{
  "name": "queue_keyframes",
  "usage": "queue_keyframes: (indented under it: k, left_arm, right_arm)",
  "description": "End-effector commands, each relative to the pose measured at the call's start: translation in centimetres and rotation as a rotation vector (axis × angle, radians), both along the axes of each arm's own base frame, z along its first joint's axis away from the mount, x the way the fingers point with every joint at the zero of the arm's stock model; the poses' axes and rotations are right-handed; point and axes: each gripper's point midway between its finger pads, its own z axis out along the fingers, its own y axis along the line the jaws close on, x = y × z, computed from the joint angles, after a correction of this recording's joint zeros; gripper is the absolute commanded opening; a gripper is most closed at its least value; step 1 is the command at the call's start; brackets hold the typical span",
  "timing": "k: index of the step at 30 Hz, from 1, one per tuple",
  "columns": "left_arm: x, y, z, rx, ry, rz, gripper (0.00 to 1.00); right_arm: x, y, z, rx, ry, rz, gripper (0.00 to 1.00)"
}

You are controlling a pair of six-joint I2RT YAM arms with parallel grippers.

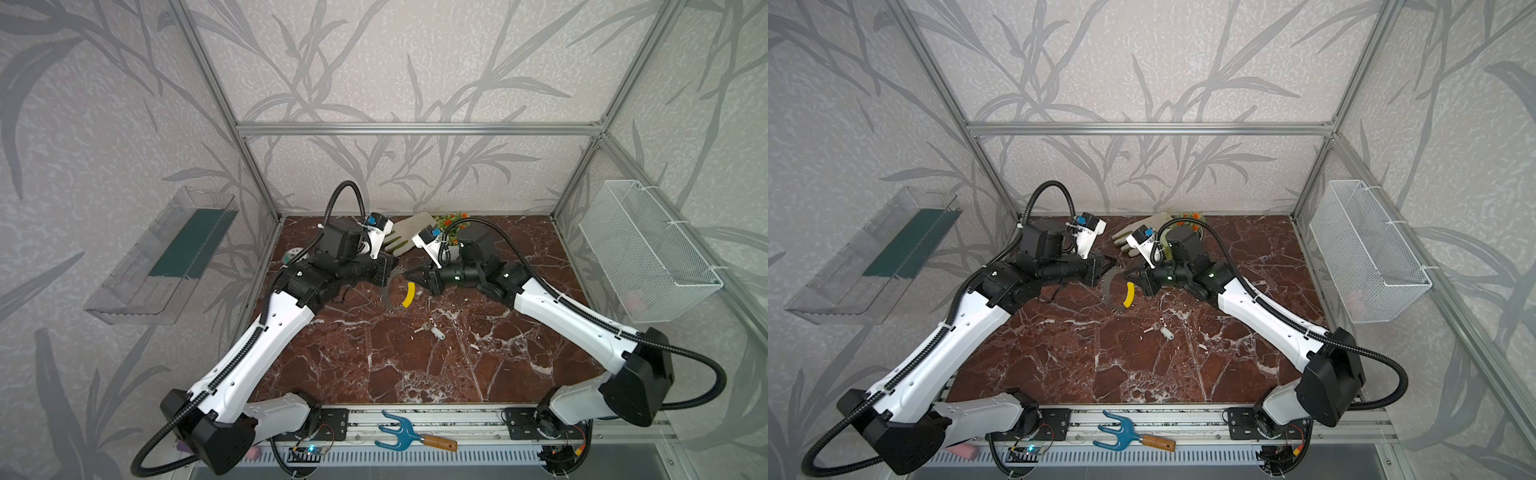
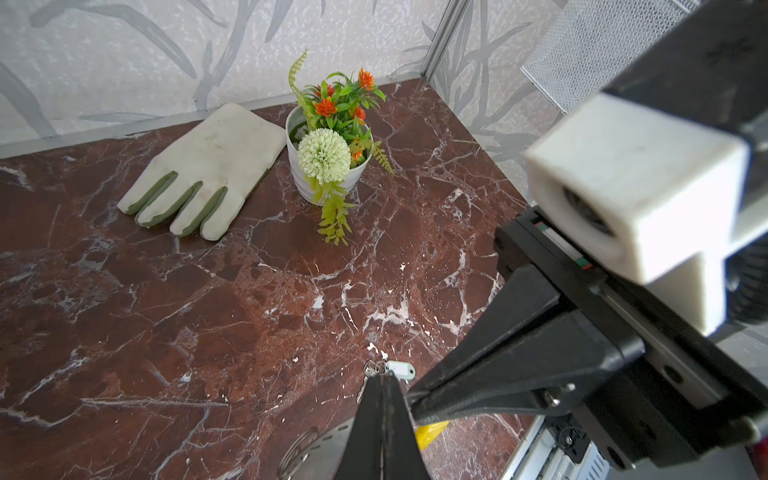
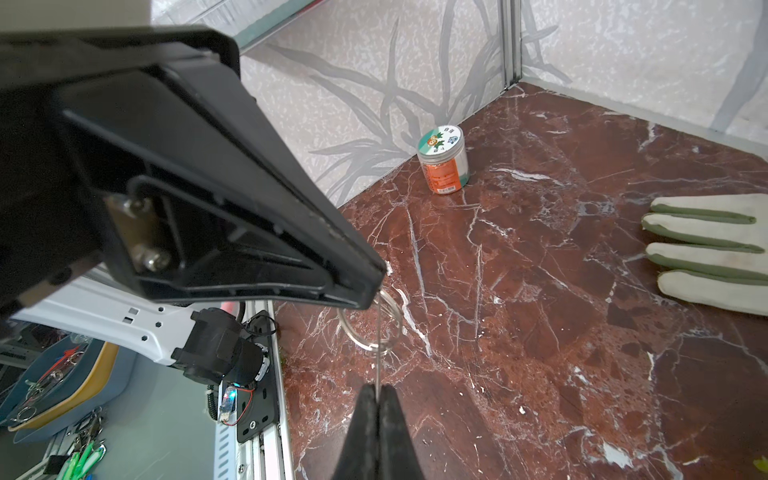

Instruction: Put the keys on the keyring

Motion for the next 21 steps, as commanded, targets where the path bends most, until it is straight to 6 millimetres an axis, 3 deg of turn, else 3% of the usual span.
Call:
queue_keyframes:
  k: [1,5,10,12,16,21]
  left_arm:
    - [0.9,0.0,2.0,-0.089,-0.08,0.058,0.0]
    - [0.7,-0.7,2.6,-0.176,-0.087,0.046,0.0]
    - [0.4,-1.2,1.7,-0.183,-0.053,0.016,0.0]
    - [0.1,-1.2,1.4,-0.179,-0.04,0.013,0.11]
    - [-0.2,-0.8,1.4,-0.173,-0.032,0.021,0.23]
    - [-0.5,-0.5,2.0,-0.193,-0.021,0.03,0.28]
  right_arm:
    - [-1.4,0.4,2.6,0.042,-0.04,0.031,0.0]
    - [-0.9,0.2,2.3,0.042,-0.033,-0.005,0.0]
    - [-0.7,0.0,2.6,0.048,-0.046,-0.027,0.0]
    - [-0.4,-0.3,2.6,0.037,-0.063,-0.047,0.0]
    - [-0.2,-0.8,2.7,0.026,-0.096,-0.068,0.0]
    - [-0.3,-1.1,2.5,0.003,-0.127,-0.064,0.0]
